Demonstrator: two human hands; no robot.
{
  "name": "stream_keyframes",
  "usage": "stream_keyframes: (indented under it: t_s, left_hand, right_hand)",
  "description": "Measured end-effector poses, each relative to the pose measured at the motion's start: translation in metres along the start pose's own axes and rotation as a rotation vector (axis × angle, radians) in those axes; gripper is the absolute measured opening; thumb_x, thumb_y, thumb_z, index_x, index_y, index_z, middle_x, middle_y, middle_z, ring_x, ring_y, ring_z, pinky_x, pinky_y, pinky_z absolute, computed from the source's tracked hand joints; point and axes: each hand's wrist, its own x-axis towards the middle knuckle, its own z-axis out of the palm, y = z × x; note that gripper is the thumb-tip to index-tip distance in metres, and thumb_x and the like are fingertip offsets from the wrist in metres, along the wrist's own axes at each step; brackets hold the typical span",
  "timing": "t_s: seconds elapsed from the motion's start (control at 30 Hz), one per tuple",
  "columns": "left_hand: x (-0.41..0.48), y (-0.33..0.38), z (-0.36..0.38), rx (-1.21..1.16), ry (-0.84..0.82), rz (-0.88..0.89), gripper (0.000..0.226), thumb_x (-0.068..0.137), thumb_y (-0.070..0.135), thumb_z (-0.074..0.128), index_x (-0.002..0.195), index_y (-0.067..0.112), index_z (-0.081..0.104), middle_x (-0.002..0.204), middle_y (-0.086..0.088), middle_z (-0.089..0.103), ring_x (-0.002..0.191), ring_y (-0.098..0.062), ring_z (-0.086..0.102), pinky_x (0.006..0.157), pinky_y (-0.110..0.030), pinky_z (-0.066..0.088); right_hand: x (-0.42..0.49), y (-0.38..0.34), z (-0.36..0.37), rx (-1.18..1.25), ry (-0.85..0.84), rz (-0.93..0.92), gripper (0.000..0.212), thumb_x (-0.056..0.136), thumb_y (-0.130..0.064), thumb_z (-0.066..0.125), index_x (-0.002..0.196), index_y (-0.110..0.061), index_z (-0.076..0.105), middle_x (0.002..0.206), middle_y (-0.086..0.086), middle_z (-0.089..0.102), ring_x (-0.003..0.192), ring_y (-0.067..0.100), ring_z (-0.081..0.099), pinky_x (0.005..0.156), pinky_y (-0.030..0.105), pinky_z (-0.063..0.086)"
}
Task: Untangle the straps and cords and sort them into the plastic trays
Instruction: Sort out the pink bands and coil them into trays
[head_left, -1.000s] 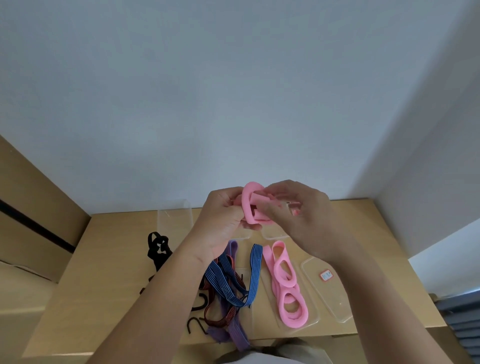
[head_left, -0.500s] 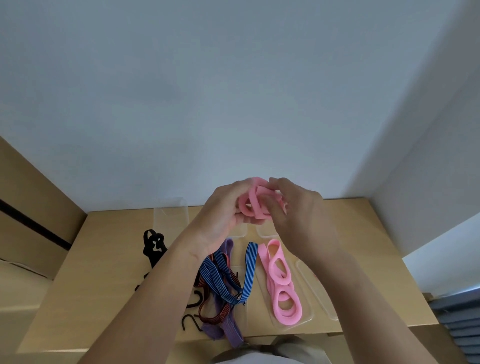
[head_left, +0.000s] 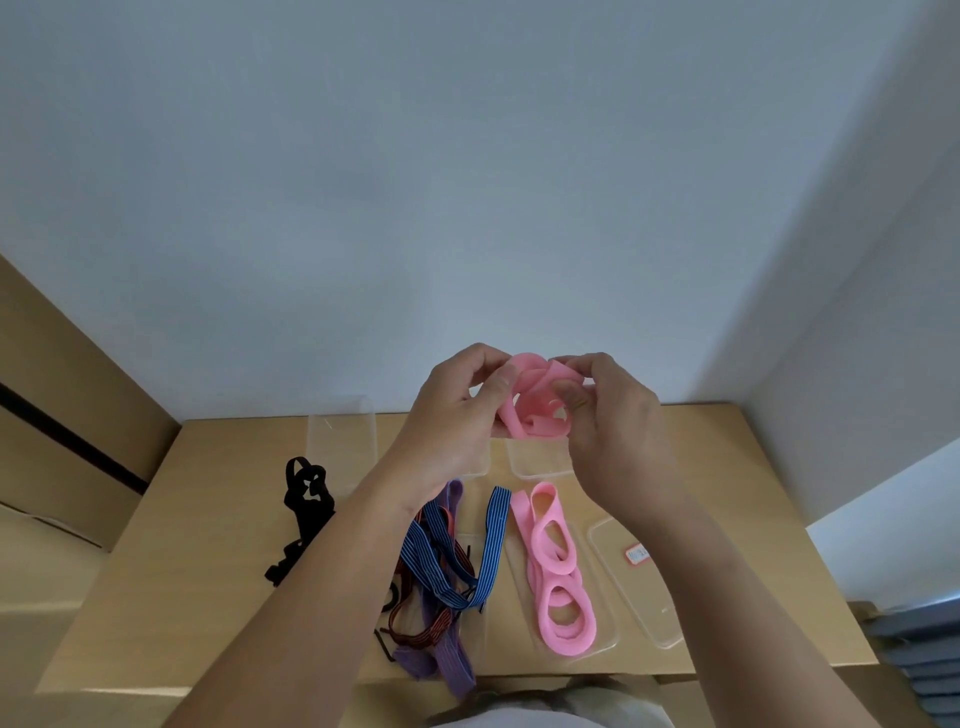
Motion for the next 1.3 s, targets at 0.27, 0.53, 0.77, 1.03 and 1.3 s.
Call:
stream_keyframes:
  t_s: [0.27, 0.53, 0.77, 1.03, 1.3]
  left_hand:
    - [0.000, 0.006, 0.012, 0.073, -0.092, 0.014, 0.018, 0.106, 0.015, 0.052, 0.108, 0.005, 0.067, 0.097, -0.011, 0.073, 0.087, -0.020, 0.071, 0.075, -0.032, 0.060]
    - [-0.009, 0.018, 0.067, -0.137, -0.164, -0.063, 0.027, 0.101, 0.028, 0.060, 0.109, 0.004, 0.070, 0.113, -0.018, 0.072, 0.105, -0.035, 0.071, 0.082, -0.046, 0.061]
    - [-0.041, 0.016, 0.118, -0.167, -0.370, 0.011, 0.056, 0.082, 0.010, 0.082, 0.133, 0.016, 0.061, 0.131, -0.012, 0.067, 0.126, -0.029, 0.063, 0.110, -0.050, 0.047]
    - [-0.076, 0.013, 0.144, -0.158, -0.116, -0.032, 0.039, 0.091, 0.018, 0.072, 0.129, 0.015, 0.068, 0.119, -0.011, 0.073, 0.113, -0.031, 0.070, 0.092, -0.053, 0.057]
    - [-0.112, 0.002, 0.155, 0.009, 0.071, -0.074, 0.028, 0.091, 0.030, 0.075, 0.116, 0.020, 0.074, 0.110, -0.003, 0.076, 0.103, -0.024, 0.073, 0.081, -0.040, 0.061]
  right_hand:
    - [0.002, 0.013, -0.039, 0.235, -0.160, 0.152, 0.017, 0.105, -0.020, 0.049, 0.096, -0.018, 0.063, 0.085, -0.001, 0.071, 0.069, 0.015, 0.073, 0.062, 0.036, 0.059]
    - [-0.011, 0.039, -0.094, 0.378, -0.120, 0.274, 0.020, 0.105, -0.023, 0.050, 0.108, -0.009, 0.064, 0.102, 0.003, 0.069, 0.083, 0.015, 0.073, 0.064, 0.032, 0.063]
    - [-0.030, 0.066, -0.125, 0.475, -0.040, 0.385, 0.025, 0.105, -0.026, 0.051, 0.103, -0.006, 0.066, 0.100, 0.013, 0.070, 0.089, 0.023, 0.072, 0.065, 0.043, 0.064]
    - [-0.053, 0.081, -0.154, 0.709, -0.314, 0.436, 0.042, 0.107, -0.036, 0.045, 0.105, -0.002, 0.070, 0.095, 0.017, 0.075, 0.080, 0.027, 0.074, 0.072, 0.048, 0.063]
    - [-0.081, 0.101, -0.149, 0.840, -0.538, 0.394, 0.028, 0.096, -0.025, 0.065, 0.109, -0.001, 0.070, 0.096, 0.015, 0.077, 0.082, 0.025, 0.076, 0.064, 0.032, 0.060]
